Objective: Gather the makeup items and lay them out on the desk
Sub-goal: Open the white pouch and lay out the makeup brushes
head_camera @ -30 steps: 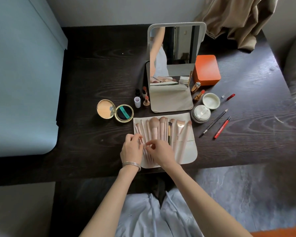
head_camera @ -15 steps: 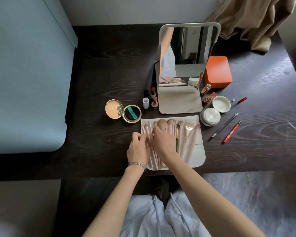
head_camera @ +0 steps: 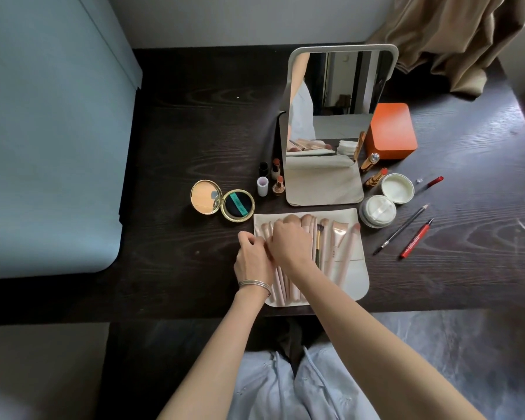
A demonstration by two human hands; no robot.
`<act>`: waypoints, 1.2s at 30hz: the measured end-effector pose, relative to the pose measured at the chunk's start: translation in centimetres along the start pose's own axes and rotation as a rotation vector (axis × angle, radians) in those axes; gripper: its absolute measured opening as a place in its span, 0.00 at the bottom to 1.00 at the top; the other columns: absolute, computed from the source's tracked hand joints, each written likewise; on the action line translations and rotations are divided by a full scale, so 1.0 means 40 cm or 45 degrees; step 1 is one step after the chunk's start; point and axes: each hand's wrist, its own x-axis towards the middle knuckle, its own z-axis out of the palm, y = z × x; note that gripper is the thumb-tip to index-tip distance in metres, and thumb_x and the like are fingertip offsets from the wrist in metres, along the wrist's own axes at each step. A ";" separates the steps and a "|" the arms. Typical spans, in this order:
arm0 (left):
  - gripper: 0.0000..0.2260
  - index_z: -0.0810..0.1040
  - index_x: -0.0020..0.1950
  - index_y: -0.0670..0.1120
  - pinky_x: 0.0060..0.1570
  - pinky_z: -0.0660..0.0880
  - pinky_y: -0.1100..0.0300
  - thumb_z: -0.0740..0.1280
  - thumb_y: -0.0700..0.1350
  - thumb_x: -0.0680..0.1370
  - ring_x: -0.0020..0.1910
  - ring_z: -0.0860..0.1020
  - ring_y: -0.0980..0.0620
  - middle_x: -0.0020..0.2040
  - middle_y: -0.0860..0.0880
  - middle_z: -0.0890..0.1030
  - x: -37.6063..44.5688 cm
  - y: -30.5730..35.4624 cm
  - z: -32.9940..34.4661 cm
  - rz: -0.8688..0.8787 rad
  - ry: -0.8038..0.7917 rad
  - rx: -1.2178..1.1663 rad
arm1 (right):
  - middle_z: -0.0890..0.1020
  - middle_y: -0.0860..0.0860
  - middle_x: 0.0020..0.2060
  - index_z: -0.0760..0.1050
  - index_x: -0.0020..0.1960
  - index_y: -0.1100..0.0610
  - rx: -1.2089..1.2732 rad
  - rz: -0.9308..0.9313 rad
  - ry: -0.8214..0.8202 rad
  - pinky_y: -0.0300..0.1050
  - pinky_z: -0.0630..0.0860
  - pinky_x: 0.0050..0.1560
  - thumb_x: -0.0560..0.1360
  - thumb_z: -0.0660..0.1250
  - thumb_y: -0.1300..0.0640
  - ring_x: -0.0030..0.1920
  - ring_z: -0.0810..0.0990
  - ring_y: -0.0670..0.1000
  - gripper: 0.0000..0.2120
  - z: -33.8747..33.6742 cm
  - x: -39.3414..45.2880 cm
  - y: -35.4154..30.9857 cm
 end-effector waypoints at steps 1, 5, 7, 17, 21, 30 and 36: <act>0.03 0.70 0.50 0.44 0.26 0.55 0.64 0.61 0.43 0.78 0.29 0.63 0.58 0.43 0.56 0.63 0.001 0.003 0.001 0.005 0.006 0.006 | 0.75 0.57 0.55 0.76 0.54 0.61 -0.007 -0.002 0.002 0.46 0.70 0.49 0.77 0.59 0.57 0.59 0.72 0.57 0.12 0.002 0.000 0.002; 0.02 0.69 0.49 0.44 0.31 0.62 0.61 0.61 0.41 0.78 0.33 0.67 0.54 0.47 0.54 0.66 -0.003 0.006 0.005 0.034 0.024 0.033 | 0.73 0.57 0.58 0.75 0.57 0.60 -0.037 0.008 -0.008 0.44 0.70 0.47 0.77 0.59 0.56 0.61 0.71 0.57 0.12 0.010 0.002 0.010; 0.03 0.70 0.51 0.44 0.28 0.57 0.63 0.59 0.42 0.79 0.31 0.66 0.57 0.39 0.58 0.64 -0.002 0.008 0.004 -0.067 0.027 -0.041 | 0.72 0.58 0.58 0.75 0.56 0.60 -0.039 0.005 -0.013 0.44 0.66 0.44 0.77 0.60 0.56 0.62 0.69 0.57 0.12 0.010 0.003 0.013; 0.07 0.75 0.49 0.45 0.37 0.71 0.58 0.60 0.47 0.79 0.43 0.73 0.52 0.54 0.48 0.68 -0.021 -0.005 -0.017 0.172 0.031 0.093 | 0.76 0.48 0.38 0.68 0.42 0.53 0.235 -0.117 0.121 0.40 0.66 0.31 0.76 0.62 0.52 0.36 0.76 0.50 0.07 -0.035 -0.134 0.077; 0.05 0.76 0.51 0.46 0.43 0.77 0.59 0.63 0.45 0.78 0.43 0.76 0.53 0.52 0.50 0.71 -0.036 -0.051 -0.030 0.291 -0.132 0.050 | 0.78 0.49 0.35 0.76 0.40 0.56 0.124 -0.389 -0.025 0.38 0.64 0.35 0.67 0.72 0.59 0.37 0.76 0.50 0.05 -0.006 -0.249 0.140; 0.03 0.76 0.49 0.46 0.45 0.77 0.62 0.66 0.42 0.76 0.43 0.76 0.54 0.51 0.50 0.72 -0.049 -0.068 -0.033 0.313 -0.161 -0.004 | 0.78 0.51 0.34 0.76 0.36 0.57 -0.004 -0.465 0.010 0.45 0.71 0.33 0.64 0.73 0.60 0.35 0.76 0.53 0.06 0.034 -0.252 0.140; 0.03 0.76 0.48 0.45 0.45 0.77 0.63 0.67 0.41 0.76 0.43 0.77 0.55 0.52 0.50 0.72 -0.054 -0.065 -0.022 0.275 -0.172 -0.084 | 0.76 0.51 0.31 0.75 0.34 0.57 0.039 -0.455 0.050 0.42 0.69 0.30 0.63 0.74 0.61 0.31 0.76 0.53 0.08 0.035 -0.257 0.135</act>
